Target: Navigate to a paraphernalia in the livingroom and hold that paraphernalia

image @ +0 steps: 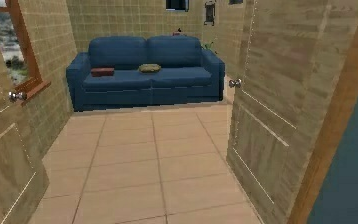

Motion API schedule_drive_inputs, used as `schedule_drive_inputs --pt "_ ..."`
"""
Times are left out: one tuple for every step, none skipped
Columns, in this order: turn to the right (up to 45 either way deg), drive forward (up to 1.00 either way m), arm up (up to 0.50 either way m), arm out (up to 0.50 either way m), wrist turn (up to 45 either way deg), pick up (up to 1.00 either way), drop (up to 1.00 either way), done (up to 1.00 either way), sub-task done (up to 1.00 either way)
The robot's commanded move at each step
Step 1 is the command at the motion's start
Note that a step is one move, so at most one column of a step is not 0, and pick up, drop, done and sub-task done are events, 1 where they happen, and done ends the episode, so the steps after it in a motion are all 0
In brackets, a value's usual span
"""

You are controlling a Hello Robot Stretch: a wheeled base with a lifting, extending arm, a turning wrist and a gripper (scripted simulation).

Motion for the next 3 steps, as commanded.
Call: schedule_drive_inputs --pt "0.0 0.1 0.0 0.0 0.0 0.0 0.0 0.0 0.0" --pt "-15.0 0.0 0.0 0.0 0.0 0.0 0.0 0.0 0.0" --pt "0.0 1.0 0.0 0.0 0.0 0.0 0.0 0.0 0.0"
